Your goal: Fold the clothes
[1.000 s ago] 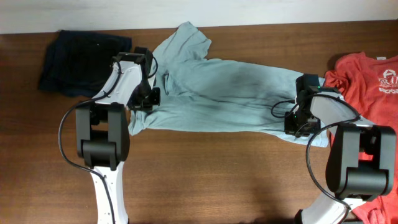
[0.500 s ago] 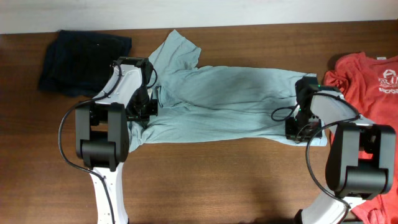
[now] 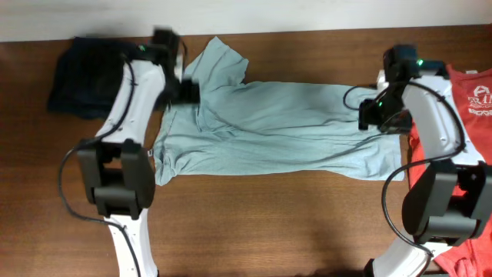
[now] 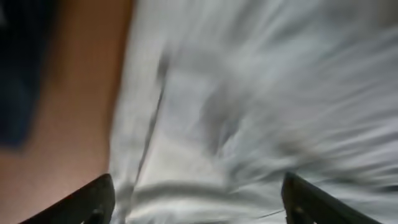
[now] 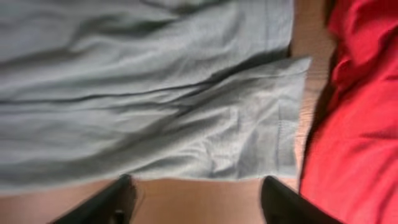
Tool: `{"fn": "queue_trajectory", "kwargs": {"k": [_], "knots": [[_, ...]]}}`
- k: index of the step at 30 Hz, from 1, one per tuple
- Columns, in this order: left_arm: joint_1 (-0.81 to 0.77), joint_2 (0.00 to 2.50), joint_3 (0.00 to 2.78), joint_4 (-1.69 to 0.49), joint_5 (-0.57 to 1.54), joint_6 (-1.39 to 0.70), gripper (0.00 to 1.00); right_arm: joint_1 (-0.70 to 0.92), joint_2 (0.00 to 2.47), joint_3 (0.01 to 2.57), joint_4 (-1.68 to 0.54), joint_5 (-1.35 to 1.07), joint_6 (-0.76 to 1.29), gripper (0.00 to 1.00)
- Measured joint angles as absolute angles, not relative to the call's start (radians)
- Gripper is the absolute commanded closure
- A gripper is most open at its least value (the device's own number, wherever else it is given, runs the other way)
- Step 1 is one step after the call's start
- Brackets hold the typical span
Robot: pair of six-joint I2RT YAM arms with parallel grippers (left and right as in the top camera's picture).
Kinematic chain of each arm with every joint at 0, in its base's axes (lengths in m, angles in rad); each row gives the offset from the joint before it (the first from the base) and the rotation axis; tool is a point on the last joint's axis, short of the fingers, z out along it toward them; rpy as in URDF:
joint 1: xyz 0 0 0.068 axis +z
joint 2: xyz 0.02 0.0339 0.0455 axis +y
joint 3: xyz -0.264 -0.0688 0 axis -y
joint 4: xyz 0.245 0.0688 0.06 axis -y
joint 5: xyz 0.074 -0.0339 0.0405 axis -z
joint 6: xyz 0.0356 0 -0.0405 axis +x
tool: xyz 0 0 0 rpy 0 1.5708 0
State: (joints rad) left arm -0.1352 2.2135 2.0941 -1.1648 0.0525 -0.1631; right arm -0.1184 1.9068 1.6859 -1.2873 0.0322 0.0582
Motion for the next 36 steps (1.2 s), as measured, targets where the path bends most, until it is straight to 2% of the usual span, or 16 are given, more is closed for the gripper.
{"fn": "queue_trajectory", "kwargs": {"k": [2,5,11,20,36], "knots": [[-0.135,2.192,2.193,-1.153,0.080,-0.144,0.14,-0.118,1.907,1.760,-1.308,0.024,0.032,0.18],[-0.135,2.160,2.283,-1.139,0.104,-0.126,0.14,-0.119,1.907,1.816,-1.297,0.019,0.013,0.15],[-0.135,2.144,2.329,-1.085,0.124,-0.107,0.14,-0.152,1.907,1.849,-1.214,0.013,-0.009,0.15],[-0.136,2.218,2.329,-0.847,0.128,-0.071,0.14,-0.247,1.951,1.850,-1.081,0.010,-0.015,0.15],[-0.163,2.454,2.328,-0.530,0.128,-0.070,0.13,-0.252,2.252,1.850,-0.799,0.009,-0.025,0.18]]}}
